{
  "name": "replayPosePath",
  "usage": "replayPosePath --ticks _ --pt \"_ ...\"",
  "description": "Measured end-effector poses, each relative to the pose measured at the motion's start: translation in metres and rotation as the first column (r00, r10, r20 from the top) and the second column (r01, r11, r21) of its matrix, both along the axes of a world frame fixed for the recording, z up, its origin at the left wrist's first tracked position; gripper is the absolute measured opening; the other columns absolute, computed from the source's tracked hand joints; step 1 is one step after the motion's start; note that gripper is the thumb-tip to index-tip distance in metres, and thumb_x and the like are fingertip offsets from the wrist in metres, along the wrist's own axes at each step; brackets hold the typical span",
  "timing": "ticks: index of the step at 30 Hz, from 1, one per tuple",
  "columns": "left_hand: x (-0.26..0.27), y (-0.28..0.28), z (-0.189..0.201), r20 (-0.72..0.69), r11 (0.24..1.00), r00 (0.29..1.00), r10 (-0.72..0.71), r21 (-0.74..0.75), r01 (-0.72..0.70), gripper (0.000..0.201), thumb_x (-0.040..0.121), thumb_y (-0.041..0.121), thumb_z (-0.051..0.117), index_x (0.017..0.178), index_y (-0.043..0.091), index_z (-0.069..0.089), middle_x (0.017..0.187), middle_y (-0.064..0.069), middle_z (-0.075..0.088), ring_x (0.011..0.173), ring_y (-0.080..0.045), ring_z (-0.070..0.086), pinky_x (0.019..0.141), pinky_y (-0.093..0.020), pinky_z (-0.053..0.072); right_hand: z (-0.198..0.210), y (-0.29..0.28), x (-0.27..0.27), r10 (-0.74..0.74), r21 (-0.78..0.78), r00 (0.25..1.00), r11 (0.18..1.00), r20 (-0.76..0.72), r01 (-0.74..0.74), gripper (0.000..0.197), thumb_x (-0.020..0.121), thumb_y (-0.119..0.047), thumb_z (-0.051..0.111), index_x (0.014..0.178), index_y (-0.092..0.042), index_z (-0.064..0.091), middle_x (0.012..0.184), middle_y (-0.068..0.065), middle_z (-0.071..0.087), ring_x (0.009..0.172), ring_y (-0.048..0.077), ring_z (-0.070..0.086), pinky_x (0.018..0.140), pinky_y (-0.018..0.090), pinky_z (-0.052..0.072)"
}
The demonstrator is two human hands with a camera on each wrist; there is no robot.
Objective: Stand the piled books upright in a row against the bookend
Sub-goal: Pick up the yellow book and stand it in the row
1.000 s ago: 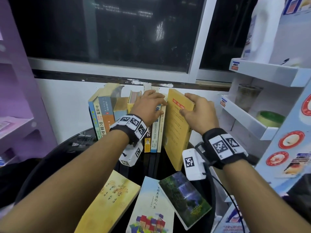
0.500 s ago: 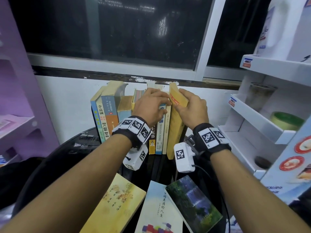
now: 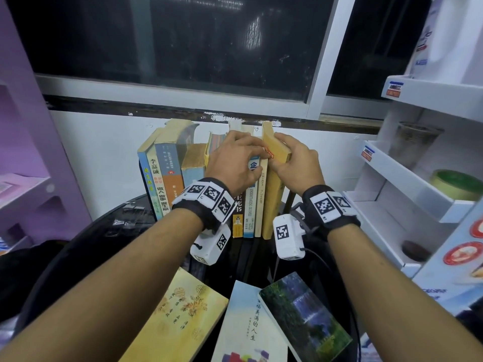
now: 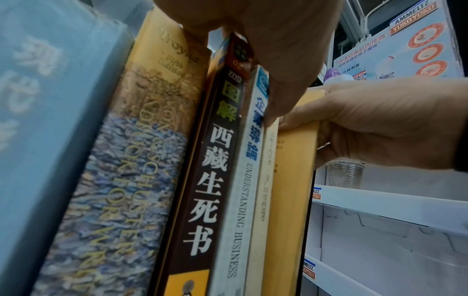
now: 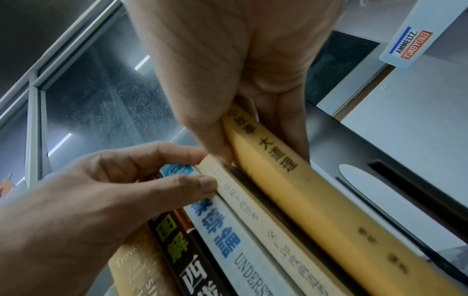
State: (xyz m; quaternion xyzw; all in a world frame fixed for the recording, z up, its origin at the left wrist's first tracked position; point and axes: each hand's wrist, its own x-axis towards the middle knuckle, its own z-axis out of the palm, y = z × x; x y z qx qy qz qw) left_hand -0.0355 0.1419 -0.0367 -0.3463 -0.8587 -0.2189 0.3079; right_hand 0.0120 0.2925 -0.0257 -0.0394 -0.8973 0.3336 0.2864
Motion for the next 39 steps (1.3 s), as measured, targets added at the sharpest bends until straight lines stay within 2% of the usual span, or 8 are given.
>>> replayPosePath --ticks 2,6,8,10,12,18,28,39 --pt "-0.001 0.000 0.000 0.000 1.000 1.000 0.002 -0.005 -0.002 0.028 0.082 0.034 0.063 0.109 0.035 0.068 0.122 0.020 0.060 0.121 -0.013 0.040 0.094 -0.031 0.038 0.000 0.002 0.000 0.041 0.000 0.999 0.999 0.033 -0.041 0.056 0.086 -0.023 0.063 0.138 -0.033 0.047 0.092 -0.006 0.062 0.090 0.014 0.059 0.088 0.028 0.050" --pt "0.000 0.001 -0.001 0.002 1.000 1.000 0.018 -0.009 -0.018 0.030 0.081 0.037 0.064 0.110 0.034 0.066 0.124 0.019 0.059 0.122 -0.012 0.039 0.096 -0.032 0.038 -0.007 0.005 0.000 0.137 -0.003 0.985 0.991 0.105 -0.137 0.069 0.076 -0.027 0.065 0.135 -0.050 0.037 0.107 0.001 0.065 0.108 0.027 0.058 0.091 0.041 0.053" --pt "0.000 0.001 0.000 0.003 1.000 1.000 0.023 -0.009 -0.023 0.030 0.081 0.036 0.063 0.111 0.033 0.065 0.126 0.019 0.058 0.123 -0.012 0.038 0.096 -0.031 0.037 -0.008 0.008 0.002 0.178 -0.014 0.972 0.984 0.155 -0.178 0.081 0.075 -0.017 0.071 0.137 -0.051 0.031 0.112 0.004 0.063 0.104 0.020 0.062 0.082 0.032 0.057" --pt "0.000 0.000 0.000 0.011 0.999 1.000 0.025 -0.019 -0.025 0.030 0.081 0.036 0.063 0.112 0.033 0.065 0.127 0.019 0.057 0.125 -0.012 0.037 0.098 -0.031 0.036 -0.008 0.012 0.005 0.202 0.015 0.963 0.978 0.180 -0.208 0.093 0.074 -0.007 0.077 0.142 -0.046 0.027 0.113 0.000 0.061 0.085 0.006 0.067 0.066 0.017 0.056" --pt "0.000 0.000 0.000 0.018 0.999 1.000 0.024 -0.024 -0.024 0.030 0.081 0.036 0.063 0.112 0.033 0.064 0.128 0.018 0.057 0.126 -0.012 0.037 0.100 -0.033 0.036 -0.009 0.011 0.008 0.220 0.051 0.956 0.971 0.194 -0.234 0.102 0.071 -0.002 0.081 0.145 -0.041 0.022 0.110 -0.005 0.057 0.070 0.000 0.065 0.057 0.011 0.053" --pt "-0.002 -0.001 -0.002 -0.003 1.000 1.000 0.017 -0.025 -0.017 0.031 0.078 0.038 0.068 0.109 0.033 0.064 0.127 0.017 0.058 0.126 -0.013 0.038 0.102 -0.037 0.037 -0.016 0.006 0.010 0.266 -0.023 0.954 0.964 0.138 -0.265 0.102 0.071 0.007 0.078 0.143 -0.042 0.024 0.114 -0.007 0.055 0.063 -0.007 0.065 0.057 0.013 0.054" --pt "-0.002 0.000 -0.002 -0.003 0.999 1.000 0.031 -0.026 -0.031 0.030 0.078 0.036 0.071 0.108 0.032 0.064 0.128 0.018 0.057 0.127 -0.013 0.038 0.103 -0.034 0.034 -0.018 0.007 0.002 0.294 -0.080 0.951 0.955 0.094 -0.287 0.096 0.074 0.008 0.075 0.141 -0.041 0.028 0.123 -0.002 0.059 0.075 0.004 0.068 0.058 0.016 0.055" --pt "0.003 0.000 -0.001 0.020 0.999 0.999 0.039 -0.004 -0.038 0.034 0.077 0.035 0.074 0.107 0.031 0.059 0.124 0.013 0.059 0.127 -0.014 0.038 0.101 -0.036 0.036 -0.016 0.007 0.001 0.284 -0.051 0.952 0.959 0.117 -0.280 0.097 0.070 0.000 0.081 0.139 -0.043 0.027 0.135 0.008 0.056 0.066 0.002 0.069 0.060 0.018 0.058"
